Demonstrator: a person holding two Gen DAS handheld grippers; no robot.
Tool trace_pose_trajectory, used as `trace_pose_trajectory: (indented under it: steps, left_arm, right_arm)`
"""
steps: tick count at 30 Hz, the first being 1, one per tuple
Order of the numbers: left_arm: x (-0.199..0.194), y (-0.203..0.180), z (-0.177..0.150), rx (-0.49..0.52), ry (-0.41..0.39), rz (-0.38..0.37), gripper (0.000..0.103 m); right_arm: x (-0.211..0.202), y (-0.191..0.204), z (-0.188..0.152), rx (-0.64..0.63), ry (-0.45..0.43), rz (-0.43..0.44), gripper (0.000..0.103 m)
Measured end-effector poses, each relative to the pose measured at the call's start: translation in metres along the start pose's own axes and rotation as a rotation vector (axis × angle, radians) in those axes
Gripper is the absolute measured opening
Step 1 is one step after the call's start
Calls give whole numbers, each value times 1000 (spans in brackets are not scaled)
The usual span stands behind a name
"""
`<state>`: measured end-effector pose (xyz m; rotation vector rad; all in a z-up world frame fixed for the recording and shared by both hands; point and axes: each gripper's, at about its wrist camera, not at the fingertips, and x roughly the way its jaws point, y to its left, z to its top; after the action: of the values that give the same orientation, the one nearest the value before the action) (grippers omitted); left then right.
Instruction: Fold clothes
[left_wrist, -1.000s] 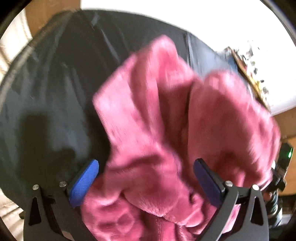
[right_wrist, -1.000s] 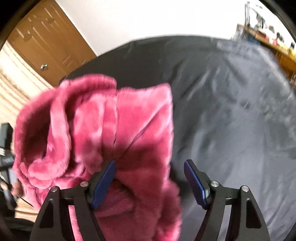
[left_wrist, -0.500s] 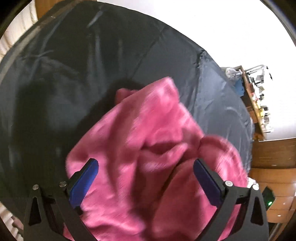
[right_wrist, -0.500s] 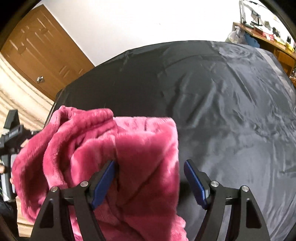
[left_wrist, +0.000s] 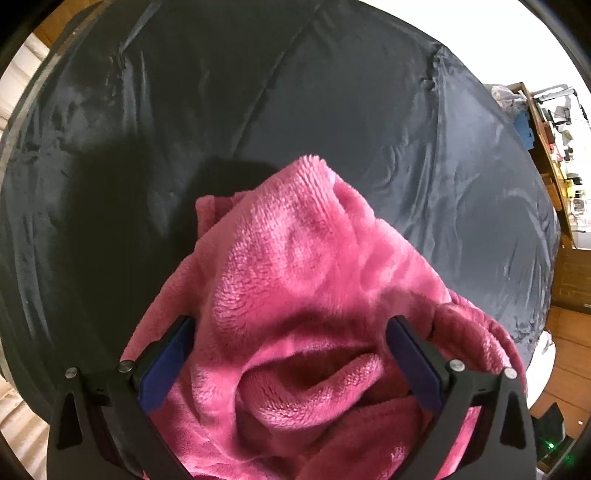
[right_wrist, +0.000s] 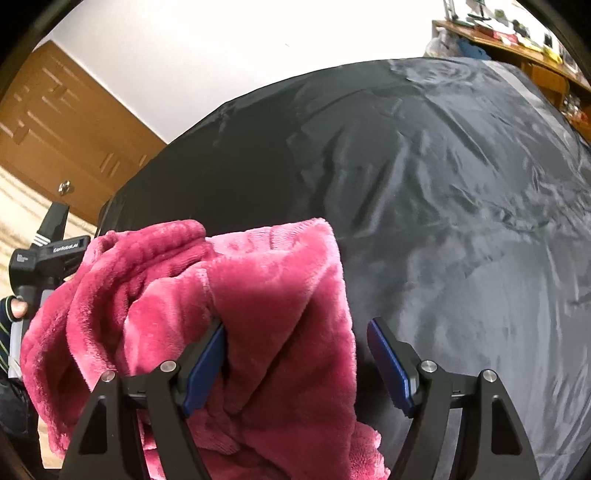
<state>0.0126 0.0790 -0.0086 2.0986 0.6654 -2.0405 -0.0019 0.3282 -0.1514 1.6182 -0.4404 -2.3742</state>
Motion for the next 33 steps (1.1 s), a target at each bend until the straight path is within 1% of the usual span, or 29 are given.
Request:
trace_pose_trajectory:
  steps: [3, 5, 6, 10, 12, 13, 15, 16, 18, 21, 23, 25, 29, 31, 32, 33]
  left_arm:
    - [-3, 7, -3, -8, 13, -50, 102]
    - [-5, 8, -6, 7, 13, -57, 101]
    - [-5, 6, -9, 27, 14, -51, 97]
    - [-2, -1, -21, 104, 11, 22, 90]
    - [-2, 1, -24, 111, -1, 37, 81]
    - [-2, 3, -25, 110, -7, 38, 79]
    - [-5, 11, -27, 108, -20, 31, 66]
    - [-8, 16, -29, 105, -27, 25, 62]
    - [-14, 29, -34, 90, -41, 5, 46]
    - [-23, 52, -44, 56, -52, -43, 34]
    - [-29, 65, -52, 40, -56, -64, 32]
    - [-34, 75, -61, 34, -60, -68, 32]
    - [-39, 93, -76, 18, -64, -73, 32]
    - [-39, 100, -78, 4, -61, -73, 32]
    - [-36, 99, -79, 6, -60, -68, 33]
    - [-34, 98, -79, 7, -59, -63, 34]
  right_arm:
    - [6, 0, -1, 13, 6, 3, 78]
    - [9, 2, -1, 12, 9, 3, 78]
    - [11, 4, -1, 8, 9, 0, 78]
    - [10, 7, -1, 4, 2, -12, 78]
    - [8, 7, -1, 5, -7, -20, 78]
    - [6, 6, -1, 9, -14, -24, 78]
    - [1, 3, -1, 22, -34, -33, 78]
    - [-1, 1, 0, 31, -40, -34, 78]
    - [-4, -3, 1, 54, -44, -28, 78]
    - [-8, -9, 3, 84, -51, -17, 78]
    - [-7, -6, 8, 85, -48, 14, 78]
    - [-1, 4, 12, 59, -26, 47, 78]
    - [24, 26, 14, -15, 37, 65, 78]
    - [33, 30, 13, -31, 54, 72, 77]
    - [35, 30, 13, -36, 58, 73, 77]
    - [36, 29, 12, -39, 60, 71, 70]
